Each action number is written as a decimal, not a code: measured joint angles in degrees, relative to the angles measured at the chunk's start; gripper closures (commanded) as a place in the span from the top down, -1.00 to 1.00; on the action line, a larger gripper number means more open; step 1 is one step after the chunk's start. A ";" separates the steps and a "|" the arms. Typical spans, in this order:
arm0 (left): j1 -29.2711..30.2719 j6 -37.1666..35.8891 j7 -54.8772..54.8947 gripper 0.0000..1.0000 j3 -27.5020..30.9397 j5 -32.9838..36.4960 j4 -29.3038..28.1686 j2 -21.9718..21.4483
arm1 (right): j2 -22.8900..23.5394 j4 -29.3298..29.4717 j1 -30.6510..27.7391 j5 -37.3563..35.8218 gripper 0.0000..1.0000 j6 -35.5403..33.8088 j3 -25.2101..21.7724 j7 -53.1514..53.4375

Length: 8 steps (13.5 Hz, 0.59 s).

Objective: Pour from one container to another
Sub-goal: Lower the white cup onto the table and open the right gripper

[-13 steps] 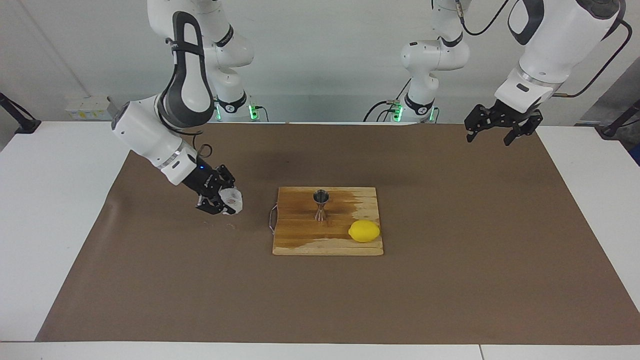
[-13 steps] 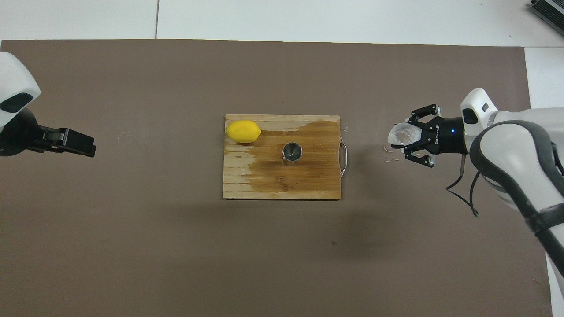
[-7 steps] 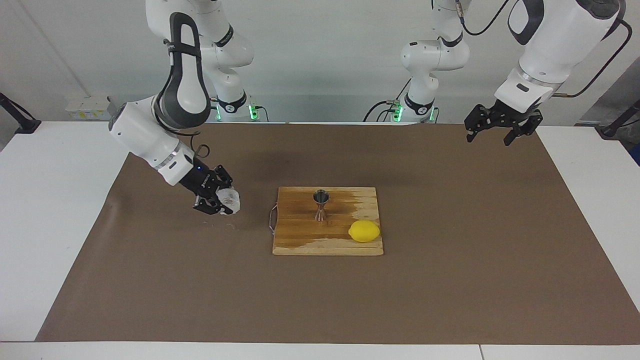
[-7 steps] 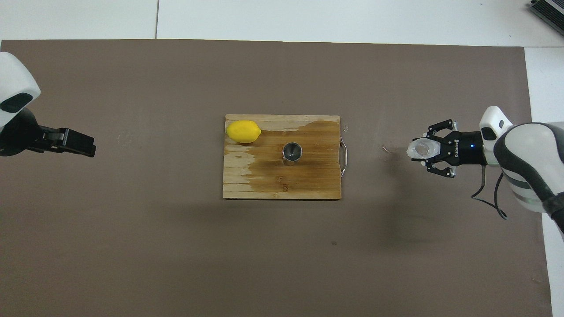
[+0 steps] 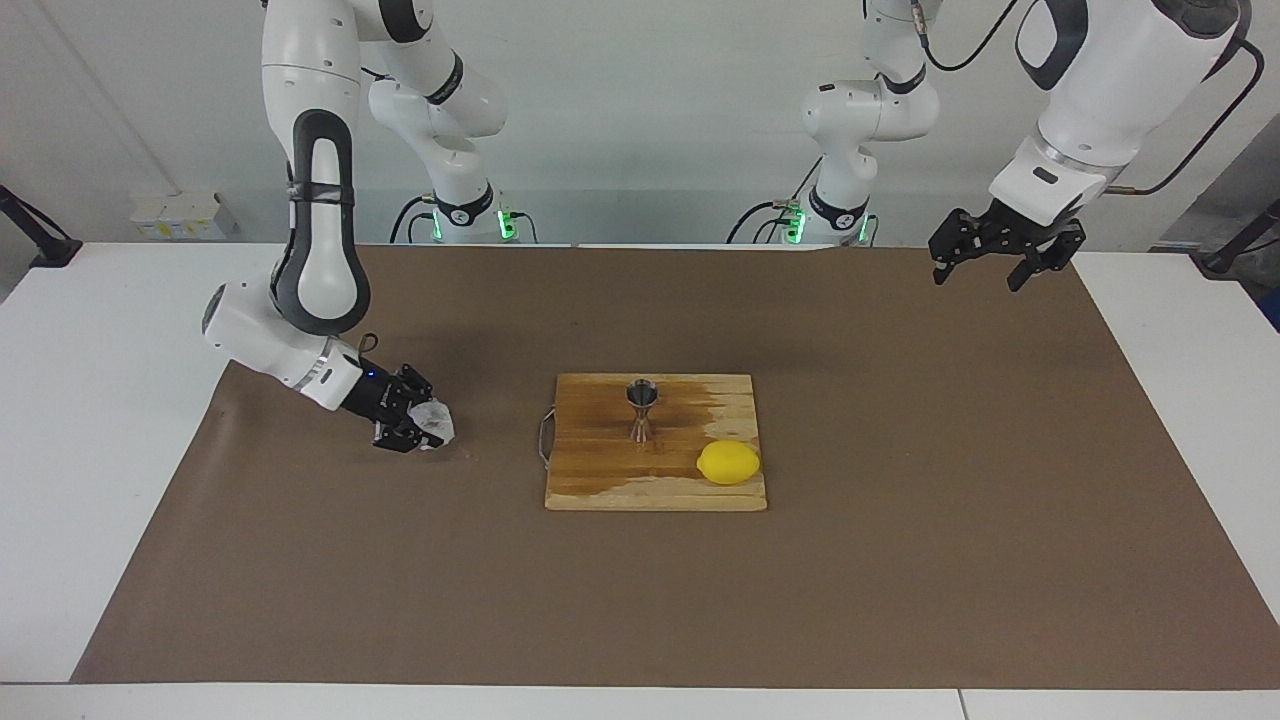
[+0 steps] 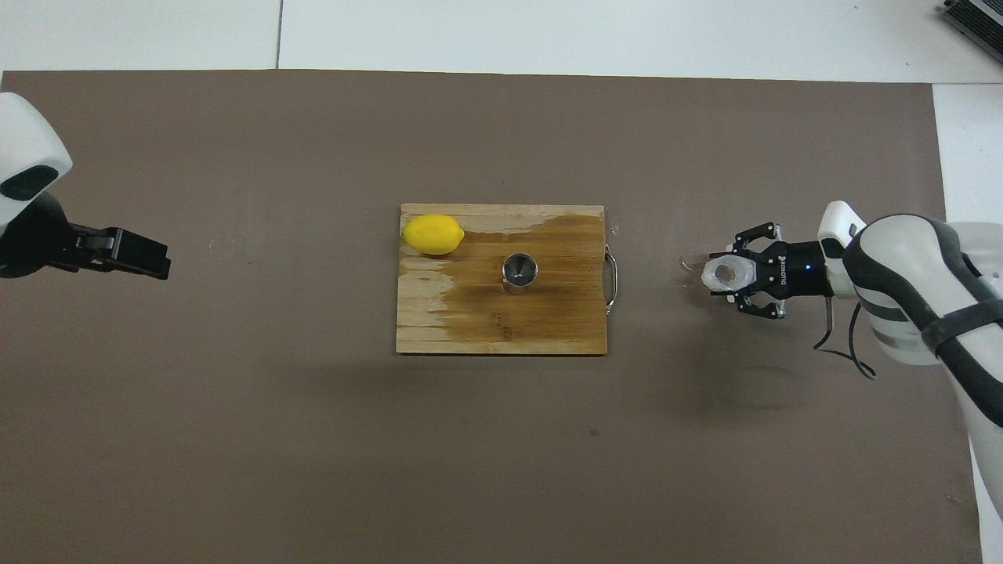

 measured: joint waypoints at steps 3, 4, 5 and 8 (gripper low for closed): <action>0.00 0.00 0.00 1.00 0.00 0.00 0.00 0.00 | -1.59 1.21 1.10 -0.27 1.00 -0.11 0.20 2.52; 0.00 0.00 0.00 1.00 0.00 0.00 0.00 0.00 | -2.67 1.35 1.57 -1.11 1.00 -0.29 0.21 4.76; 0.00 0.00 0.00 1.00 0.00 0.00 0.00 0.00 | -3.93 1.39 1.92 -2.84 1.00 -0.81 0.22 7.82; 0.00 0.00 0.00 1.00 0.00 0.00 0.00 0.00 | -8.15 1.46 3.13 -12.50 1.00 -1.66 0.24 21.52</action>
